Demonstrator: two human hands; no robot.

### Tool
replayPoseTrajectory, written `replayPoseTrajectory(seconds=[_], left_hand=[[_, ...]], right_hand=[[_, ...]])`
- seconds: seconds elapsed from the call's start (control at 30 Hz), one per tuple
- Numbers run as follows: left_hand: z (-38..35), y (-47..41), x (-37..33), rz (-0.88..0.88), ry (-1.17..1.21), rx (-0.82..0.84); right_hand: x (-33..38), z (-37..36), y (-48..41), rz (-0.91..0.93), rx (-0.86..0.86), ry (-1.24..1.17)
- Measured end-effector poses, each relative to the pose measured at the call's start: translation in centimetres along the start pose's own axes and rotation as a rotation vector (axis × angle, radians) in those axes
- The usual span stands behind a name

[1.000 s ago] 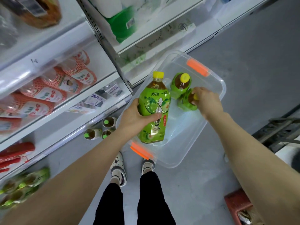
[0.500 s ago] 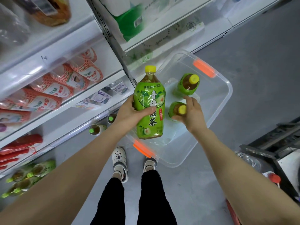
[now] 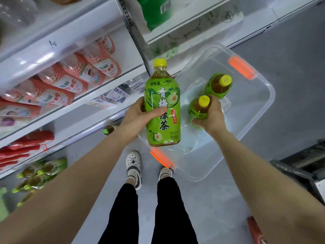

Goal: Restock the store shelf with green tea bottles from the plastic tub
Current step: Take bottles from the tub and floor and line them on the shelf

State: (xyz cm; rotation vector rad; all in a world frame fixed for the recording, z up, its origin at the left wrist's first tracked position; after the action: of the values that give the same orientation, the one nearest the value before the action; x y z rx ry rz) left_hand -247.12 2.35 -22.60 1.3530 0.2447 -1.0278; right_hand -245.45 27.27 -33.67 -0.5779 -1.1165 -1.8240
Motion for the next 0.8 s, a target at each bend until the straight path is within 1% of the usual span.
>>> replayPoseTrajectory(seconds=[0.1, 0.17, 0.23, 0.33, 0.4, 0.57, 0.7, 0.8], left_hand=[[0.2, 0.5, 0.0, 0.011, 0.041, -0.013], [0.4, 1.2, -0.1, 0.012, 0.056, -0.035], [0.7, 2.2, -0.2, 0.006, 0.058, -0.054], [1.1, 4.0, -0.5, -0.004, 0.107, -0.106], [1.4, 5.6, -0.9, -0.017, 0.144, -0.143], [2.9, 10.1, -1.1, -0.067, 0.195, -0.231], [5.7, 14.6, -0.2, -0.150, 0.161, -0.291], [7.9, 18.7, 1.0, -0.213, 0.185, -0.323]], right_hand=[[0.9, 0.2, -0.7, 0.028, 0.037, 0.089], [1.4, 0.5, -0.4, 0.020, 0.027, 0.092], [2.2, 1.1, 0.5, 0.006, -0.020, 0.036], [4.0, 2.4, 3.0, 0.015, -0.070, -0.124], [5.8, 3.3, 4.9, 0.058, -0.076, -0.198], [11.4, 4.7, 9.9, 0.207, -0.073, -0.195], [16.5, 4.9, 14.7, 0.330, -0.115, -0.273], [20.2, 3.9, 18.5, 0.431, -0.131, -0.307]])
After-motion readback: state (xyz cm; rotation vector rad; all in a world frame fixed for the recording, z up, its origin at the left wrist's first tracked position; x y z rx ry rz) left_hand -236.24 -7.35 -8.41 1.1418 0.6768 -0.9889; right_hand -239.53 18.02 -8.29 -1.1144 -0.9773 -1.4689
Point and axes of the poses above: each hand's wrist, its own y-axis away from the middle knuckle, its own z-axis out of the back of the hand, x = y × z, the point moved 1 cm from there along -y, towards the middle knuckle, and after that the axes turned 14 degrees about -y, right-handed, at the moved point
